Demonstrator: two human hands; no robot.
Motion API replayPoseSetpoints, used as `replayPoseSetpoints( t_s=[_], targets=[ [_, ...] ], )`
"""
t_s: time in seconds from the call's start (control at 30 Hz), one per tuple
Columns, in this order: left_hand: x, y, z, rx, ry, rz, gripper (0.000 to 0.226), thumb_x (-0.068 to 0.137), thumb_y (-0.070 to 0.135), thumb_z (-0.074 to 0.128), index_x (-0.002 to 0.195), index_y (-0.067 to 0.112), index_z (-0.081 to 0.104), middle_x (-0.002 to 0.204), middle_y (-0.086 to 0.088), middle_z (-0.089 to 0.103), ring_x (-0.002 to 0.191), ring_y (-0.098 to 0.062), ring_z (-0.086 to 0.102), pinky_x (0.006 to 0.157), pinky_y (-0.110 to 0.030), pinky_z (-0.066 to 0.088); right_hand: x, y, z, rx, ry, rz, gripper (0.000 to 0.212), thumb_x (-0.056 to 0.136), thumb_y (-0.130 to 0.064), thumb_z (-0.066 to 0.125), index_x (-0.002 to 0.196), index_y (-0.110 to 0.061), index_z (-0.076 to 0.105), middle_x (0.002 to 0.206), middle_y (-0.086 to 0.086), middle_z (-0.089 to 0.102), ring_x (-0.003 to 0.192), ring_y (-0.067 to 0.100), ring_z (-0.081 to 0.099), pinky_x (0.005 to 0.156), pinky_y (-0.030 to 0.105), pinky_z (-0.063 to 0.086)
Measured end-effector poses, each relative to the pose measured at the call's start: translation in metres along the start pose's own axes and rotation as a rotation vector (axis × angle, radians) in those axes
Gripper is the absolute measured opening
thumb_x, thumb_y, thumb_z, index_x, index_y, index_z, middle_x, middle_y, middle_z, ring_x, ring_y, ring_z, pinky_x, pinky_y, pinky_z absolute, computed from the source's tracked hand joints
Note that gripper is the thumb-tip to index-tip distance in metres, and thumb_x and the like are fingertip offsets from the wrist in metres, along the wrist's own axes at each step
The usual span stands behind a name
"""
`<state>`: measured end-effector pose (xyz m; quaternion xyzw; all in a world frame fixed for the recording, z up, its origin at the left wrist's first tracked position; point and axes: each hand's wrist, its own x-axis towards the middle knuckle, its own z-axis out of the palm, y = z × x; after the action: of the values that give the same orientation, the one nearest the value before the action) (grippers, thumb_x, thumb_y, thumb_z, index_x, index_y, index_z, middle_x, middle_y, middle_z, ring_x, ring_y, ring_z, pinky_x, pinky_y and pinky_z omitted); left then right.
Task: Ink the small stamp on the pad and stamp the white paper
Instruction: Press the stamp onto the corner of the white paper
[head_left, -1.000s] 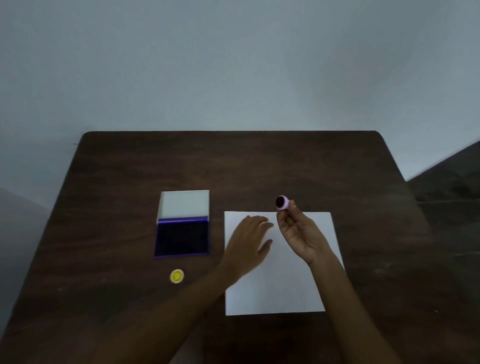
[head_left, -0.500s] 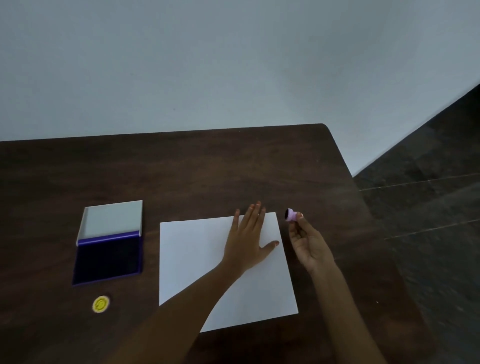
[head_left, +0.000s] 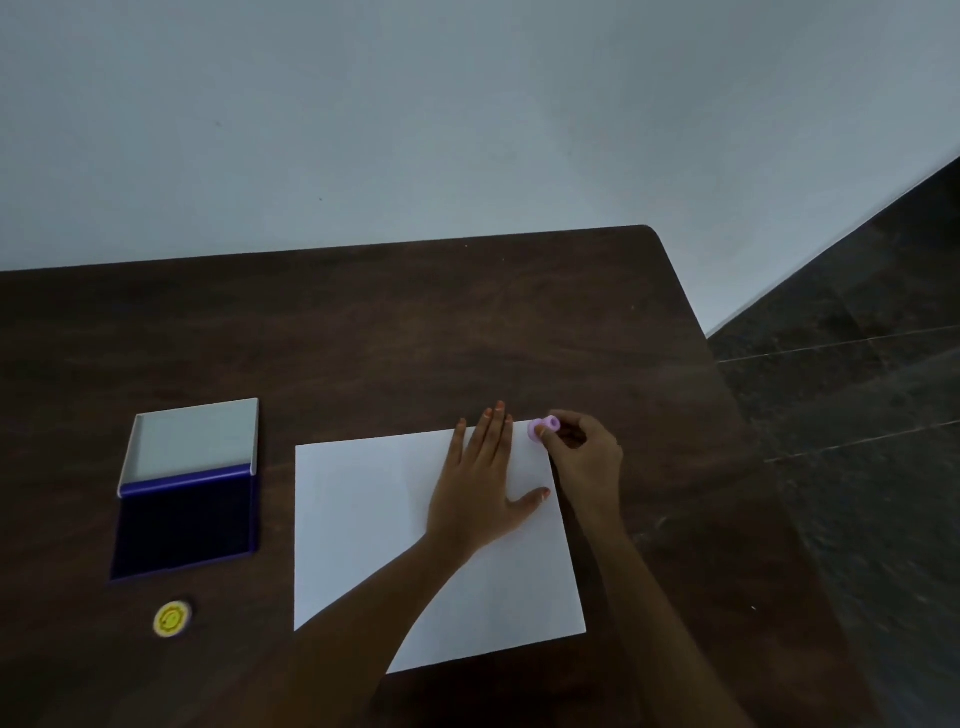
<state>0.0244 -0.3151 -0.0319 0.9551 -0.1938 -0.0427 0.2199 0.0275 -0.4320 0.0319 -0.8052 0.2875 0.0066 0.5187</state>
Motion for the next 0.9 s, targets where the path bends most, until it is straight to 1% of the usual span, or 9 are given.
replayPoseSetpoints(
  t_s=[0.07,0.17,0.23,0.33,0.4,0.47,0.6,0.73,0.9],
  targets=[
    [0.000,-0.001,0.001,-0.007,0.003,0.005,0.087,0.074,0.071,0.032,0.137,0.012,0.031,0.144,-0.011,0.037,0.132,-0.028,0.034,0.108,-0.048,0.010,0.001,0.003,0.003,-0.077,0.003,-0.055,0.021,0.083,-0.020,0.063,0.099,-0.006,0.062,0.102,0.010,0.065,0.086,0.015,0.056,0.077,0.027,0.047],
    [0.000,-0.001,0.001,-0.014,0.008,0.008,0.086,0.074,0.071,0.032,0.135,0.011,0.035,0.142,-0.012,0.041,0.129,-0.029,0.038,0.107,-0.049,0.012,0.002,0.004,0.005,-0.143,-0.016,-0.097,0.023,0.085,-0.020,0.060,0.102,-0.004,0.061,0.108,0.016,0.064,0.090,0.019,0.056,0.080,0.029,0.046],
    [0.000,-0.002,-0.001,-0.021,0.007,0.010,0.086,0.075,0.073,0.027,0.134,0.011,0.036,0.140,-0.012,0.043,0.127,-0.030,0.040,0.106,-0.049,0.013,0.002,0.003,0.007,-0.180,-0.036,-0.128,0.024,0.086,-0.019,0.059,0.103,-0.003,0.060,0.109,0.018,0.064,0.092,0.021,0.056,0.080,0.028,0.045],
    [0.000,-0.002,-0.003,-0.027,0.009,0.019,0.084,0.078,0.074,0.017,0.133,0.013,0.035,0.137,-0.012,0.047,0.125,-0.029,0.044,0.104,-0.050,0.016,0.001,0.000,0.008,-0.238,-0.059,-0.173,0.025,0.086,-0.016,0.059,0.105,0.000,0.060,0.111,0.019,0.063,0.090,0.016,0.052,0.079,0.023,0.041],
    [-0.001,-0.002,-0.004,-0.034,0.010,0.027,0.084,0.078,0.073,0.015,0.133,0.012,0.035,0.136,-0.013,0.048,0.124,-0.029,0.045,0.104,-0.051,0.017,0.001,0.001,0.009,-0.275,-0.070,-0.191,0.026,0.086,-0.016,0.058,0.106,0.001,0.059,0.112,0.020,0.063,0.095,0.021,0.055,0.081,0.023,0.039],
    [-0.001,-0.001,-0.003,-0.032,0.007,0.030,0.084,0.079,0.073,0.015,0.132,0.012,0.036,0.136,-0.013,0.048,0.124,-0.029,0.045,0.103,-0.052,0.017,0.001,0.003,0.010,-0.304,-0.079,-0.189,0.027,0.087,-0.017,0.057,0.107,0.000,0.059,0.113,0.020,0.062,0.102,0.027,0.057,0.085,0.026,0.040],
    [-0.001,0.000,-0.002,-0.040,0.004,0.028,0.084,0.080,0.072,0.014,0.132,0.011,0.038,0.136,-0.013,0.048,0.124,-0.029,0.045,0.103,-0.052,0.018,0.001,0.003,0.011,-0.347,-0.084,-0.176,0.027,0.087,-0.017,0.057,0.107,0.001,0.058,0.114,0.020,0.062,0.104,0.030,0.057,0.092,0.033,0.044],
    [0.000,0.001,-0.002,-0.045,0.001,0.027,0.084,0.080,0.072,0.015,0.133,0.011,0.037,0.137,-0.013,0.047,0.126,-0.029,0.043,0.104,-0.051,0.017,0.000,0.003,0.012,-0.349,-0.065,-0.163,0.028,0.086,-0.017,0.058,0.107,0.001,0.059,0.114,0.020,0.063,0.104,0.030,0.057,0.093,0.034,0.044],
    [0.001,0.000,-0.001,-0.044,-0.011,0.024,0.082,0.080,0.072,0.016,0.132,0.013,0.037,0.136,-0.012,0.048,0.124,-0.029,0.044,0.104,-0.051,0.018,0.000,0.004,0.011,-0.357,-0.065,-0.125,0.030,0.086,-0.018,0.058,0.110,0.000,0.057,0.119,0.018,0.061,0.108,0.029,0.056,0.096,0.032,0.041]
  ],
)
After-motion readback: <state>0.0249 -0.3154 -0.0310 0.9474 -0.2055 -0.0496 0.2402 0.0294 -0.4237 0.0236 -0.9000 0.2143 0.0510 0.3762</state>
